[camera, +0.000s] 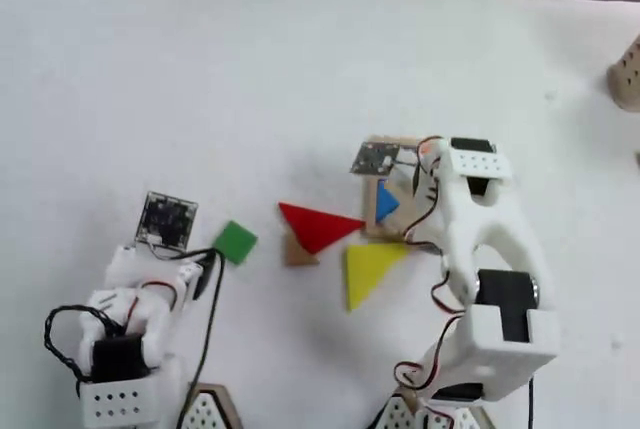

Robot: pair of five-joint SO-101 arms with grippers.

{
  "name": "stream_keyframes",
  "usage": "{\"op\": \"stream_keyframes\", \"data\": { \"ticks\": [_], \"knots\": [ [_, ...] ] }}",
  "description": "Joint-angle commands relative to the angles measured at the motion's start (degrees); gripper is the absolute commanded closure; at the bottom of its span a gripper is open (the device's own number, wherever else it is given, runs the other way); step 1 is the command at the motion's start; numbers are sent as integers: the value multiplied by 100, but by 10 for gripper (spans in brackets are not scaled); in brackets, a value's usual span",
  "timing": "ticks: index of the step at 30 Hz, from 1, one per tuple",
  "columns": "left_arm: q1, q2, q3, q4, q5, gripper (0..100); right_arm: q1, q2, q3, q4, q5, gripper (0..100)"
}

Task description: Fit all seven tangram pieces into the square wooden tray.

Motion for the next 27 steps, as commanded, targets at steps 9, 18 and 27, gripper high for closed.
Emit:
{"op": "stream_keyframes", "data": {
  "ticks": [9, 18, 27],
  "knots": [
    [-75, -57, -202, 123, -9, 710, -215, -2193, 1873, -312, 62, 860],
    [-84, -57, -290, 114, 18, 710, -602, -2844, 1398, 488, -1556, 858],
    [-84, 92, -387, 79, 35, 710, -2615, -2941, 484, 646, -4607, 860]
  ]
}}
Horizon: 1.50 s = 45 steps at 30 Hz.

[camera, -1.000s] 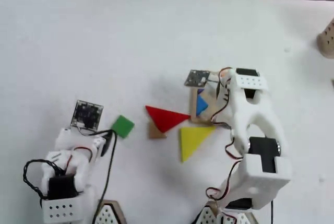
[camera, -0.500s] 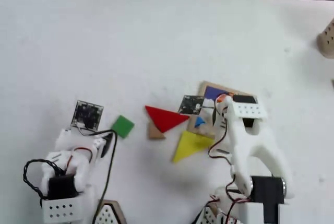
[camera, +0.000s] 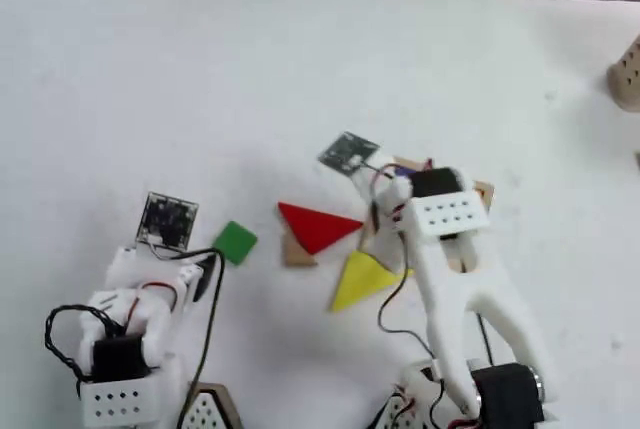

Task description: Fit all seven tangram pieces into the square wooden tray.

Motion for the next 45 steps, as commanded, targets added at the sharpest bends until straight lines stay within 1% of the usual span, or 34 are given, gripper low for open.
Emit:
{"op": "stream_keyframes", "data": {
  "ticks": [1, 3, 5, 7, 10, 14, 18, 21, 27, 29, 33, 39, 45],
  "knots": [
    [-84, 286, -457, -70, 35, 710, -1165, -171, -396, 40, -897, 860],
    [-84, 901, -642, -308, 158, 710, -1622, -171, -378, -22, -905, 860],
    [-198, 1692, -923, -668, 255, 710, -1921, -163, -378, -180, -914, 860],
    [-400, 2545, -1196, -1160, 264, 710, -2062, -163, -378, -497, -1064, 858],
    [-488, 3749, -1451, -1908, 273, 710, -2176, -154, -369, -927, -1231, 858],
    [-752, 5174, -2145, -2075, 396, 710, -2334, 224, -378, -1297, -1231, 858],
    [-936, 6158, -2681, -2084, 545, 710, -2571, 1191, -431, -1868, -1284, 857],
    [-1015, 6387, -2813, -2084, 545, 710, -2624, 1842, -677, -2158, -1653, 857],
    [-980, 6387, -2796, -2084, 519, 710, -2607, 2448, -1090, -2167, -1714, 856],
    [-980, 6387, -2796, -2084, 519, 710, -2615, 2510, -1099, -2167, -1705, 830],
    [-980, 6387, -2796, -2084, 519, 710, -2633, 2554, -1099, -2141, -1723, 748],
    [-980, 6396, -2796, -2084, 510, 710, -2870, 2492, -1108, -1754, -1758, 796],
    [-980, 6396, -2796, -2084, 510, 710, -2782, 2501, -914, -1657, -1767, 797]
  ]
}}
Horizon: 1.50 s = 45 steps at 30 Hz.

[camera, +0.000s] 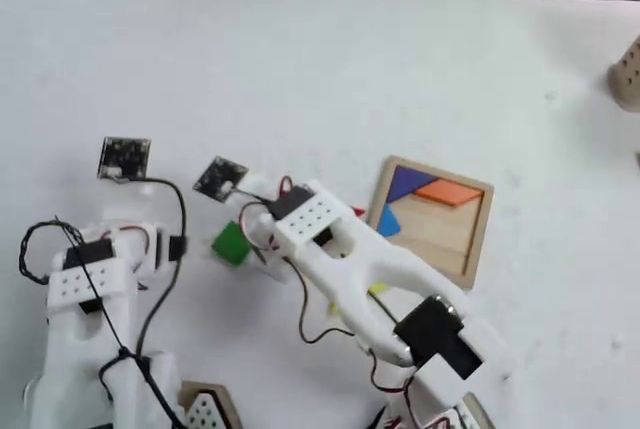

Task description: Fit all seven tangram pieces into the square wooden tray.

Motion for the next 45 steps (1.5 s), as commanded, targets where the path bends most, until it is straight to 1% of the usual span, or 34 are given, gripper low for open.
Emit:
{"op": "stream_keyframes", "data": {
  "ticks": [1, 8, 16, 19, 24, 41, 43, 45],
  "knots": [
    [-48, 31, -299, -149, 18, 710, -31, -57, 114, 154, -53, 797],
    [-48, 31, -299, -149, 18, 710, -48, -57, 141, 207, -53, 800],
    [-48, 31, -299, -149, 18, 710, -400, -189, 141, 391, -185, 800],
    [-48, 31, -299, -149, 18, 710, -356, -215, 158, 365, -202, 800],
    [-48, 31, -299, -149, 18, 710, 4, 31, 167, 154, -202, 800],
    [-48, 31, -290, -132, 18, 710, -4, 127, -53, 154, -202, 802],
    [-48, 31, -290, -123, 18, 710, 4, 127, -44, 154, -202, 824],
    [-48, 31, -290, -114, 18, 710, 4, 127, -44, 154, -211, 871]
  ]
}}
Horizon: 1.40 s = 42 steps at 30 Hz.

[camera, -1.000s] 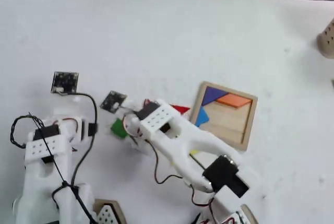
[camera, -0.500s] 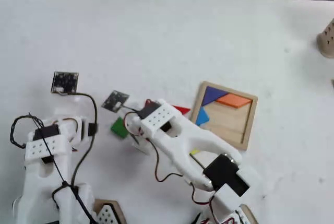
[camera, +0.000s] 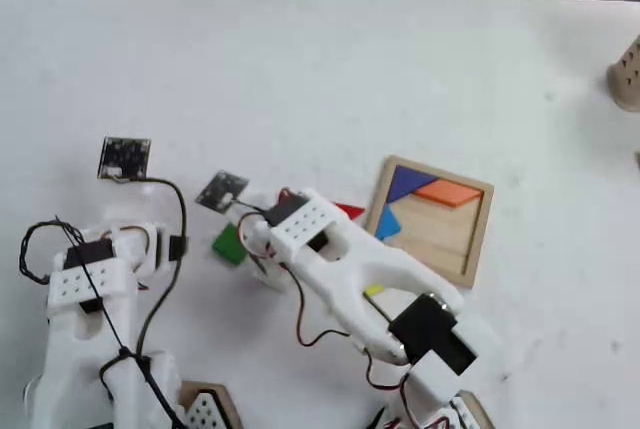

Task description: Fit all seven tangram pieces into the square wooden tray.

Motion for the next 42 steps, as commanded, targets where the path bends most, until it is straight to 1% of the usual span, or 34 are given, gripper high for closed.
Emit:
{"op": "stream_keyframes", "data": {
  "ticks": [1, 3, 4, 9, 11, 17, 19, 23, 25, 35, 39, 42],
  "knots": [
    [-48, 22, -290, -105, 18, 710, 110, -13, -176, -66, -44, 889],
    [-48, 22, -290, -105, 18, 710, 110, -13, -176, -66, -44, 908],
    [-48, 22, -290, -105, 18, 710, 119, -13, -176, -66, -44, 900],
    [-48, 22, -290, -105, 18, 710, 127, -13, -185, -57, -44, 809],
    [-48, 22, -290, -105, 18, 710, 119, -13, -185, -57, -44, 788],
    [-48, 22, -290, -105, 18, 710, 110, -13, -193, -75, -44, 787],
    [-48, 22, -290, -105, 18, 710, 110, -13, -193, -75, -44, 797],
    [-48, 22, -290, -105, 18, 710, 127, -13, -193, -145, -44, 891],
    [-48, 22, -290, -105, 18, 710, 127, -13, -193, -154, -44, 919],
    [-48, 22, -290, -105, 18, 710, 136, -75, -193, -31, -44, 911],
    [-48, 31, -290, -114, 18, 710, 154, -286, -484, 558, -44, 911],
    [-48, 31, -290, -132, 18, 710, 303, -549, -580, 901, -26, 911]
  ]
}}
